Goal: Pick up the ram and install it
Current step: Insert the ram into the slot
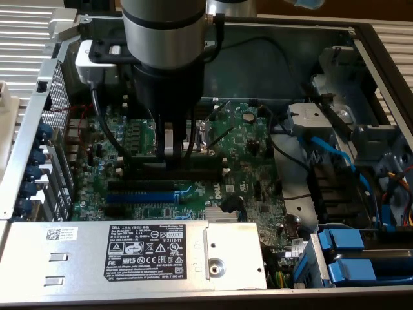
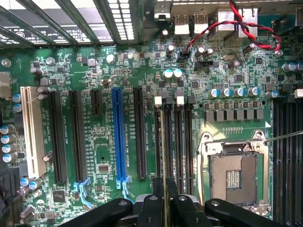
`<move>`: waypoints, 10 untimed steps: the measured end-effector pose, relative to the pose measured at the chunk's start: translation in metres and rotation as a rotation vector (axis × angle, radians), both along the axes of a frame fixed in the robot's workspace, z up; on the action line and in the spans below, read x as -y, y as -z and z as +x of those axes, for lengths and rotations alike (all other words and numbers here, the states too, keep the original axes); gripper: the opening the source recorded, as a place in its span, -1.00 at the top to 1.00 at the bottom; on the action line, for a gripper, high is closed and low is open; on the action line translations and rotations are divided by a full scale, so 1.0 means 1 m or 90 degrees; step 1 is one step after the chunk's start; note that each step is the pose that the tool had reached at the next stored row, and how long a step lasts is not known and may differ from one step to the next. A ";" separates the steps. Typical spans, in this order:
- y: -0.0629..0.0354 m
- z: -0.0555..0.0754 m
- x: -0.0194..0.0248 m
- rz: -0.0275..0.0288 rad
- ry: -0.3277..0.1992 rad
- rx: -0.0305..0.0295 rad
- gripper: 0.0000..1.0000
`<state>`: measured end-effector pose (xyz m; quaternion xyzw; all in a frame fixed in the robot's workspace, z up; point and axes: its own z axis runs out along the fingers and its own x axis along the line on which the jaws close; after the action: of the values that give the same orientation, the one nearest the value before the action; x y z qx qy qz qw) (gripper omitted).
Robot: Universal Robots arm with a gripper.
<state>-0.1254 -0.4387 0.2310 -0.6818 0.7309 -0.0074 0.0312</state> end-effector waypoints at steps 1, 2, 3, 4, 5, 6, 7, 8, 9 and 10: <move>0.0000 0.000 0.0000 0.0000 0.000 0.0000 0.70; 0.0000 0.000 0.0000 0.0000 0.000 0.0000 0.70; 0.0000 0.000 0.0000 0.0000 0.000 0.0000 0.70; 0.0000 0.000 0.0000 -0.0001 0.000 0.0000 0.70; 0.0000 0.000 0.0000 0.0000 0.000 0.0000 0.70; -0.0001 0.000 0.0000 -0.0001 -0.001 0.0000 0.70; -0.0001 0.000 0.0000 -0.0003 -0.001 -0.0001 0.70; 0.0000 0.000 0.0000 -0.0007 -0.001 -0.0001 0.70; 0.0000 0.000 0.0000 -0.0009 -0.002 -0.0001 0.70; 0.0000 0.000 0.0000 -0.0012 -0.002 -0.0001 0.70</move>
<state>-0.1253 -0.4387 0.2310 -0.6831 0.7297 -0.0079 0.0306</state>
